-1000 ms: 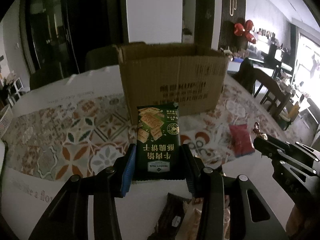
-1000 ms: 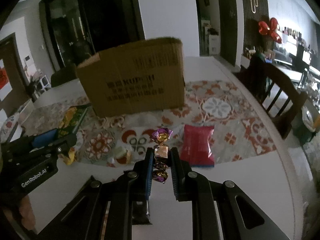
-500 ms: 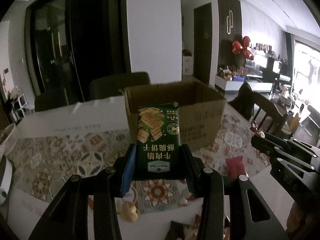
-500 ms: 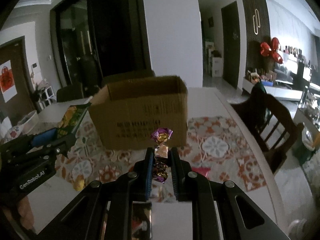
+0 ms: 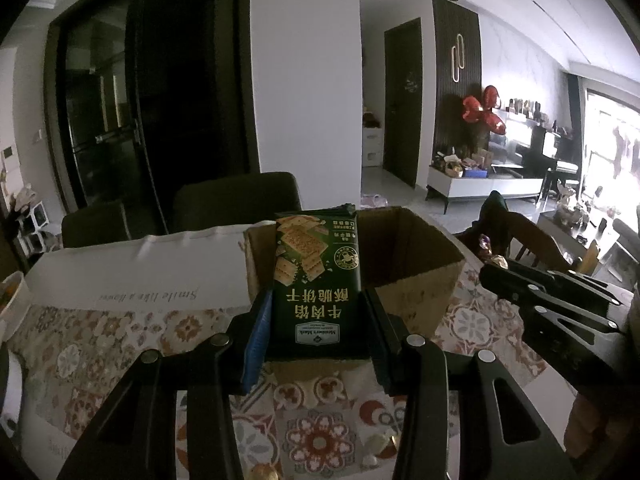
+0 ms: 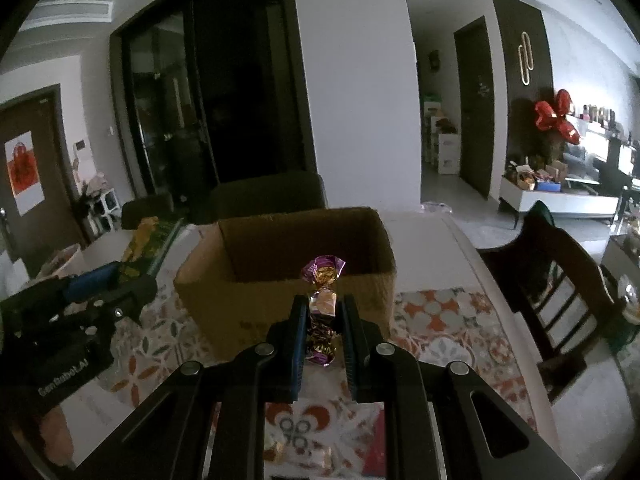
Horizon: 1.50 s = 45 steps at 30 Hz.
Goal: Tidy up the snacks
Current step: 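Carry the cracker packet and candy into the box and open both tools, then move both tools back from the box toward the remaining snacks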
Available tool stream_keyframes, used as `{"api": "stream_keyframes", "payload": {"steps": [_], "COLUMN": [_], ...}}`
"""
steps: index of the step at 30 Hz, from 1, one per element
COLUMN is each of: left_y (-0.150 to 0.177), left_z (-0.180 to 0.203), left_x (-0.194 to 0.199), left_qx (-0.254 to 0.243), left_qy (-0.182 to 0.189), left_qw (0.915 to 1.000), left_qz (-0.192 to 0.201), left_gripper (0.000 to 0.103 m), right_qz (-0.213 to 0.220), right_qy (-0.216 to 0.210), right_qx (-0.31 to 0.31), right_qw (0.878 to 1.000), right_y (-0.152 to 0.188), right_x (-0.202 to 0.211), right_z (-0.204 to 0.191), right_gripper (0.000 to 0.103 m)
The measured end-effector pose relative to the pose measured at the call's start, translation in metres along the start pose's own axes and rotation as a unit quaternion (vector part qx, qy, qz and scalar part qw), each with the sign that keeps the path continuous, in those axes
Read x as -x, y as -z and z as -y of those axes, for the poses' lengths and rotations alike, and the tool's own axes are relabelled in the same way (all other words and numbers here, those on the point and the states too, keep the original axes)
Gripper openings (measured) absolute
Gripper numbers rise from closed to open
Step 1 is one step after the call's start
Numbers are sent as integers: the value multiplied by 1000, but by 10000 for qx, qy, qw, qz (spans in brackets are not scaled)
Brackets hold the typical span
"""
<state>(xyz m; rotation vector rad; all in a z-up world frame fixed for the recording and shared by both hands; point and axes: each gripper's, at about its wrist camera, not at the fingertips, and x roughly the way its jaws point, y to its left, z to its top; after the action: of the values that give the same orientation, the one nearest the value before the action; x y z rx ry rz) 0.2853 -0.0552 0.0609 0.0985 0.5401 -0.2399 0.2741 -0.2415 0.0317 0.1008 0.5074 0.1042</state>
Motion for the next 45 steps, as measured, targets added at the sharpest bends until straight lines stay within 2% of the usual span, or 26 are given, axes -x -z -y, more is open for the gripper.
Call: {"api": "stream_keyframes", "payload": {"steps": [7,13,23,25,26,28,38,45], "left_y": [-24,-43,-49,-47,-47,-44,-33,-17], "left_z": [-3,-9,-10,-12,-13,-14,-23,-36], "left_x": [-26,-63,-112,-114,-114,-111,-61,-17], "left_qx": [-5,69,103,128,131,134,94,203], "left_qy": [125,231,224,180,169,153,-73,-201], "left_qw": [9999,9989,9961,9958,9957,9958,9991,9995], "left_qz": [-93,-397,-848,-894,-896,-896,-414,-129], "left_gripper": [44,44,45,46,49,55,64,67], "right_qz": [-41,-193,-481,-545,-611,-628,-414,-184], "right_qy": [-107,-120,-9,3,24,62,59,5], "right_qx": [72,173,347,327,304,240,230,372], "right_qw": [9999,9996,9982,9980,9977,9977,9989,9991], "right_y": [-28,-44,-56,-55,-54,-51,-40,-30], "right_x": [-29,-58,-105,-111,-114,-115,-87,-55], "right_z": [3,5,4,6,7,11,2,-14], "right_gripper": [17,18,18,22,36,51,51,51]}}
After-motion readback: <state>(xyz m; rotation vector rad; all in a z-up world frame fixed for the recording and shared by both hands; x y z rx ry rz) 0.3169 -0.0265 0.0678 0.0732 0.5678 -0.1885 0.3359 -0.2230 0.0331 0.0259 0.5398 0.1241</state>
